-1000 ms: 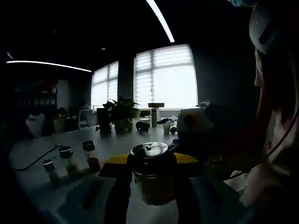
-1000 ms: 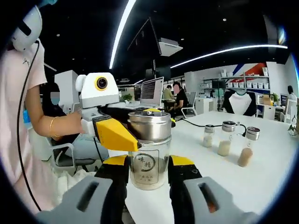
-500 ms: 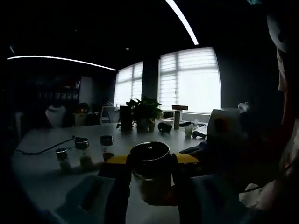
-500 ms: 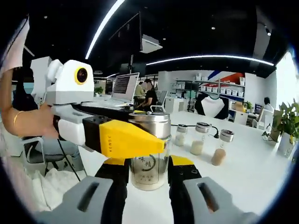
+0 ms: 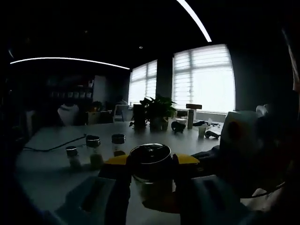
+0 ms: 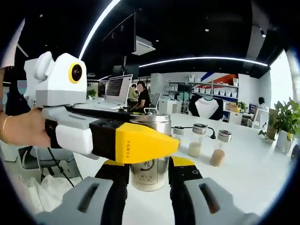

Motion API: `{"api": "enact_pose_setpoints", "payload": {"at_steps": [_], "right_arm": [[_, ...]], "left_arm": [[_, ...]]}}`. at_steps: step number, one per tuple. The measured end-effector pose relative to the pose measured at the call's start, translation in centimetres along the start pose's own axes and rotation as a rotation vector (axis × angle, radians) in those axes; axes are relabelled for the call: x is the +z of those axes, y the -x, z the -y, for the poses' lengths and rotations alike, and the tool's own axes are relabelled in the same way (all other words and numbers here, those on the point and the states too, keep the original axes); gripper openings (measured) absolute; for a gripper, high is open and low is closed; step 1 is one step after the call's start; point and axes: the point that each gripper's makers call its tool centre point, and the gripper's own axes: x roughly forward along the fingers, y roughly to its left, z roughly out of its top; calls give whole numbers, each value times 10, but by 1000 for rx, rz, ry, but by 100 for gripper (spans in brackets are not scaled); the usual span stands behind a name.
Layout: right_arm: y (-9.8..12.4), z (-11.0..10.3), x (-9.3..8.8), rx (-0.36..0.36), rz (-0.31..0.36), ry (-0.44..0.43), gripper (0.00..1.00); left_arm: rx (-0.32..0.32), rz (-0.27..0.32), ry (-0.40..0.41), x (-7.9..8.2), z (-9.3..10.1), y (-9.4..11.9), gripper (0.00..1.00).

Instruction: Rotate the seasoning bottle until the label or dispensing opening points toward the visible target arrow and the bottle remains upright within the marked orientation range

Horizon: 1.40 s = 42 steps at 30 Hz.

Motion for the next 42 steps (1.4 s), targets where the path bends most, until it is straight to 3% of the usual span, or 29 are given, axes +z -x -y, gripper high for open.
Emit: {"api": "enact_pose_setpoints", "payload": {"at_steps": [3,4,9,13,17,19,25,28,30,36,39,42], "right_arm": [[2,-4,2,34,9,59,32],[2,-5,1,40,2,51,33],[11,-4,-2,100,9,-37,33],[16,-9,2,136,8,-65,31],[16,-7,3,89,24,-37,30],[15,-2,2,12,22,-12,30],[13,12,4,-164,51,-44,30],[12,18,6,-233,54,1,30],[10,17,7,-237,67,-25,30],[4,13,7,-232,67,-24,30],[3,12,5,-226,56,-26,30],[2,13,2,-223,47,-37,30]], "left_arm": [[-60,-14,-43,-1,7,1,36],[-98,-37,-59,-3,12,2,36],[-204,-36,-31,1,21,3,36],[-255,-27,-19,5,25,3,36],[-273,-19,-6,7,25,2,37],[-264,-27,-34,6,26,0,37],[-177,-30,-21,8,22,-8,36],[-102,-22,-9,10,19,-12,36],[-7,-15,30,11,14,-13,37],[255,0,-17,9,1,-10,38],[296,-14,-38,5,0,-11,38],[298,-18,-41,2,-1,-11,38]]}}
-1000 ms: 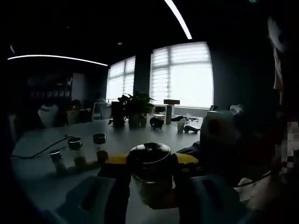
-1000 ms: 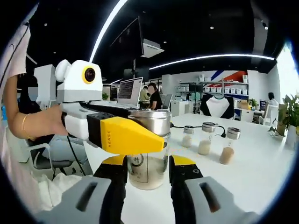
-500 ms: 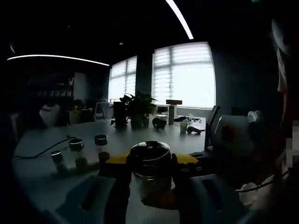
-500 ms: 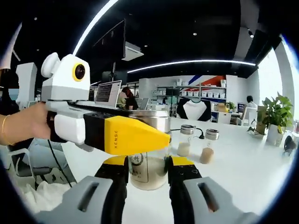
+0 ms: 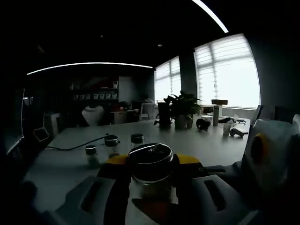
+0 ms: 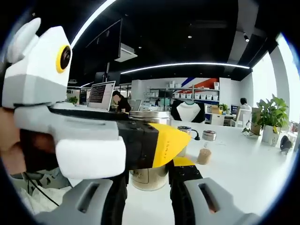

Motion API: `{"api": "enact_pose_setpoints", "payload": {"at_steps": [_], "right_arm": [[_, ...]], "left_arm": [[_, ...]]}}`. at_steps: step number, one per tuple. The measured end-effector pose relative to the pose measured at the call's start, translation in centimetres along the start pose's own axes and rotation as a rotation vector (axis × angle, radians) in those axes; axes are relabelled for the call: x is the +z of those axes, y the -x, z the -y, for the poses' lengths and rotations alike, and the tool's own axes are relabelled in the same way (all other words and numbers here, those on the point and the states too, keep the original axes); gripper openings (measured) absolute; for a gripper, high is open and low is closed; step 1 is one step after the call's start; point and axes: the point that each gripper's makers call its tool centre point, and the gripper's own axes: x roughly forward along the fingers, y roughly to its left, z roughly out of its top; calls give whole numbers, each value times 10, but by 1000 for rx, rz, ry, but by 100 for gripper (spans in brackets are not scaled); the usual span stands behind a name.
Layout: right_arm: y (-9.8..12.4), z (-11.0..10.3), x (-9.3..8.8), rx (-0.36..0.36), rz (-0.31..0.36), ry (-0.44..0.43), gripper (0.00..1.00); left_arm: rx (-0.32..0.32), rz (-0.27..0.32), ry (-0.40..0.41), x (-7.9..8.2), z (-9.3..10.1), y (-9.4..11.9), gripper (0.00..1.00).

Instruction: Rotate the seasoning bottle until the label or dispensing opening points toward the visible target arrow and the bottle remains upright within the marked orientation range

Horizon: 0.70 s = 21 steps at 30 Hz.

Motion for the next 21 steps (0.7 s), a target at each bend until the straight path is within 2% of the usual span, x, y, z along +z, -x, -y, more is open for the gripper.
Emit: {"api": "enact_pose_setpoints", "payload": {"at_steps": [7,12,14,17,19,21], "right_arm": [[0,0,-5,15,-13,14,31],[-3,-3,-8,70,-29,22,31],[-4,-6,-11,102,-43,-10,32],[-5,-2,-11,105,-47,-91,42],[-5,2,-12,106,-55,-97,50],[-4,4,-11,105,-53,-120,53]], "left_arm": [[-22,6,7,-5,-1,0,37],[-33,-1,-4,-8,-5,0,37],[-41,-1,-12,-8,-6,-1,37],[-40,11,-16,-6,-12,-1,37],[-39,28,-25,-1,-15,-1,37],[-37,27,-29,0,-19,-1,37]]}}
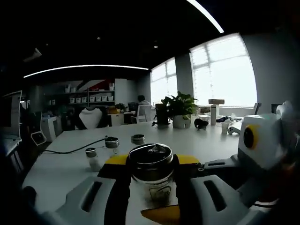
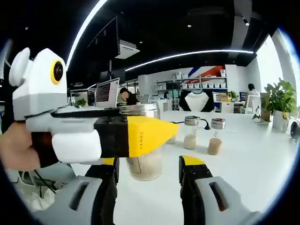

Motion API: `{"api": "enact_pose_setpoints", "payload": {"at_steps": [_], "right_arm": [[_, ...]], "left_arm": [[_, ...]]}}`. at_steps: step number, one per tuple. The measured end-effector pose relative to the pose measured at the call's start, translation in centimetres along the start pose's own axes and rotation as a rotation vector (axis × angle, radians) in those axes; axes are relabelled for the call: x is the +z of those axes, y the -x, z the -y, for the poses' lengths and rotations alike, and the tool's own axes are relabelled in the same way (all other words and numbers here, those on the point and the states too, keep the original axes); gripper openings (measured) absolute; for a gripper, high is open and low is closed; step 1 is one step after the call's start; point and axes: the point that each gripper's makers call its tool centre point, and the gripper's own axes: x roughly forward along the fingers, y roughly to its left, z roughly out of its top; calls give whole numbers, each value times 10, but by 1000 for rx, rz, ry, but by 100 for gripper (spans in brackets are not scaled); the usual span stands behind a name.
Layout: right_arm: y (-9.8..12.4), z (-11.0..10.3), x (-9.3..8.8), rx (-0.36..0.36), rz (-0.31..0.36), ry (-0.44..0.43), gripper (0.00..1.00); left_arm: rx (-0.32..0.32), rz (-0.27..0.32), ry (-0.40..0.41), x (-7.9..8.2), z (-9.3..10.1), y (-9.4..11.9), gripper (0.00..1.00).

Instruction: Rotate the seasoning bottle until the label or dispensing opening points toward the visible target arrow and the bottle remains upright within the marked orientation range

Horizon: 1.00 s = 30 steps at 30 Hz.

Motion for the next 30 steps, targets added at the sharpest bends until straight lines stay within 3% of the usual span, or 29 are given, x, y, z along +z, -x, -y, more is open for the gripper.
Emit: {"api": "enact_pose_setpoints", "payload": {"at_steps": [3,10,22,25,30], "right_arm": [[3,2,3,-3,8,26,55],[7,14,1,-4,-7,4,72],[20,38,-1,-50,-17,-10,77],[23,46,-2,-64,-19,-22,77],[30,58,0,-92,-21,-18,78]], "left_arm": [[11,4,-4,-1,-7,1,37],[36,10,-9,-9,-29,3,37],[74,-8,-51,-29,-67,13,37],[96,-44,-50,-39,-81,16,37],[131,-56,-44,-52,-104,20,37]]}}
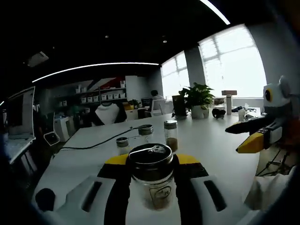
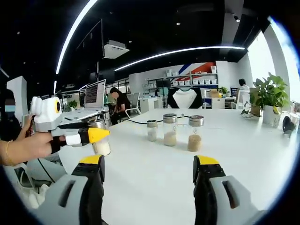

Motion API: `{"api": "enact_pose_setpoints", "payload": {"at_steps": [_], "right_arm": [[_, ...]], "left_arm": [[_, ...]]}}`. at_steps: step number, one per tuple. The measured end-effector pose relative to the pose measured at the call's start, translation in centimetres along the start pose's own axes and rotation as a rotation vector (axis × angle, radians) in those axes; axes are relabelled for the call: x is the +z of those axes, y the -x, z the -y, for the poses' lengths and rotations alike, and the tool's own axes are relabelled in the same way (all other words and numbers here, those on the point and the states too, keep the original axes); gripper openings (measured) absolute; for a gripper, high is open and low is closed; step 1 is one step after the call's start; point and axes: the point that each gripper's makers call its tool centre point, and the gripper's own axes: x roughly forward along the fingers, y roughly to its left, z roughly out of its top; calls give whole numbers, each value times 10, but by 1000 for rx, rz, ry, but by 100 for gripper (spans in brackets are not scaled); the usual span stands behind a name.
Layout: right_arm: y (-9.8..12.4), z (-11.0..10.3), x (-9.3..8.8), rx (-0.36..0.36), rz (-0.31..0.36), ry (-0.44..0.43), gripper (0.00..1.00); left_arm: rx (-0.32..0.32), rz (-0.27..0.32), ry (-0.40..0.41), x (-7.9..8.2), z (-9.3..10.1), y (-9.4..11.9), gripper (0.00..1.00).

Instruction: Rotate the seasoning bottle until the label or dispensing opening points toward the visible target arrow and the bottle remains upright within the marked orientation range

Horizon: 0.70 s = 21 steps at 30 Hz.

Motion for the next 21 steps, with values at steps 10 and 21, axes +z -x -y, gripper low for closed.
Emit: {"api": "enact_pose_setpoints", "payload": {"at_steps": [10,21], "right_arm": [[10,18,-4,-39,-14,-17,77],[15,21,-14,-38,-41,-42,79]], "left_arm": [[72,-33,31,-25,-38,-3,37],[61,-37,19,-45,-53,-7,37]]}}
